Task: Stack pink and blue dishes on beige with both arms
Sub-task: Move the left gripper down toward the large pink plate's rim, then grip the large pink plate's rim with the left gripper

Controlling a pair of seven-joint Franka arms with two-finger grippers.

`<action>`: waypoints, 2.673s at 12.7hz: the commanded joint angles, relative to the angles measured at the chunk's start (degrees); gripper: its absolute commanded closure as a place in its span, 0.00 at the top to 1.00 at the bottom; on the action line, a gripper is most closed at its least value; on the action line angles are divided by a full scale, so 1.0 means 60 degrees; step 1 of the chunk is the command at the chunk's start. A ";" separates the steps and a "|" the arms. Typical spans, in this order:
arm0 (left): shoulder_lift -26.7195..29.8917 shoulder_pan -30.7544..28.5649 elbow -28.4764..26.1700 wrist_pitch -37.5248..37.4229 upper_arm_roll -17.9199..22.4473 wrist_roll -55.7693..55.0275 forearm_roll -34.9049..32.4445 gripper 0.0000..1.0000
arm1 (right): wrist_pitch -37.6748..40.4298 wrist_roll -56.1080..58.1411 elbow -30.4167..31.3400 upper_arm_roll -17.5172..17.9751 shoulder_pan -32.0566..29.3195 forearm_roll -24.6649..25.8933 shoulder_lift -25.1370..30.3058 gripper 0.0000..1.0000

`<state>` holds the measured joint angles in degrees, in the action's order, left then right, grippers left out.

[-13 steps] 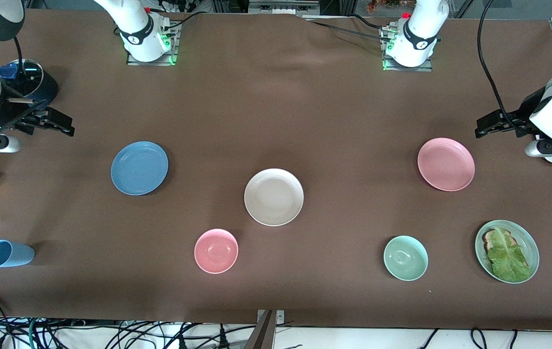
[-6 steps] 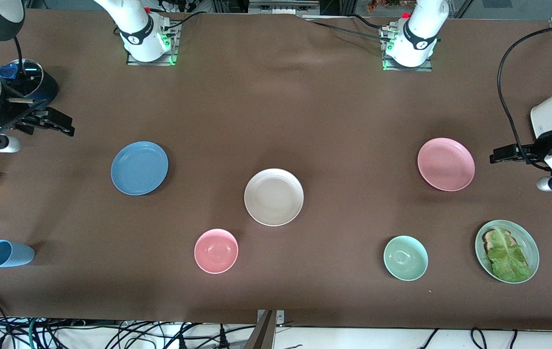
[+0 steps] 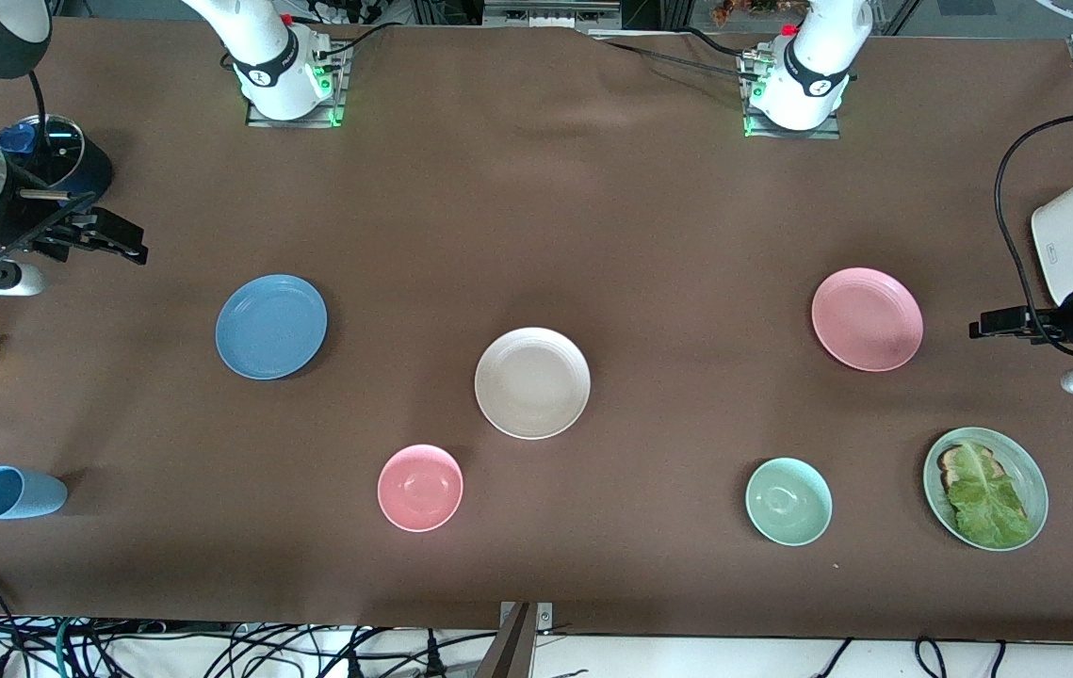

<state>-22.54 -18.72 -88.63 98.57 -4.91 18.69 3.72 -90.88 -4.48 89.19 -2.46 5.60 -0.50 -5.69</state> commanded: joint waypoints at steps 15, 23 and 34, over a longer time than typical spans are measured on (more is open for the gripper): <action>-0.0743 -0.1187 -0.2393 0.3287 -0.0046 0.4443 0.1840 1.00 | 0.0000 0.0073 0.0048 -0.0044 -0.0026 -0.0151 0.0084 1.00; 0.1281 -0.1272 -0.6306 0.5617 0.0233 0.5231 0.2528 1.00 | 0.0029 0.0073 0.0048 -0.0044 -0.0026 -0.0151 0.0084 1.00; 0.0608 -0.1802 -0.7010 0.6686 0.0247 0.5442 0.3772 0.97 | 0.0029 0.0087 0.0048 -0.0073 -0.0026 -0.0151 0.0069 1.00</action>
<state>-18.30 -29.68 -130.26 137.37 -3.21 51.77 23.13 -90.86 -4.48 89.25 -2.60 5.54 -0.50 -5.69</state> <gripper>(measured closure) 0.026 0.000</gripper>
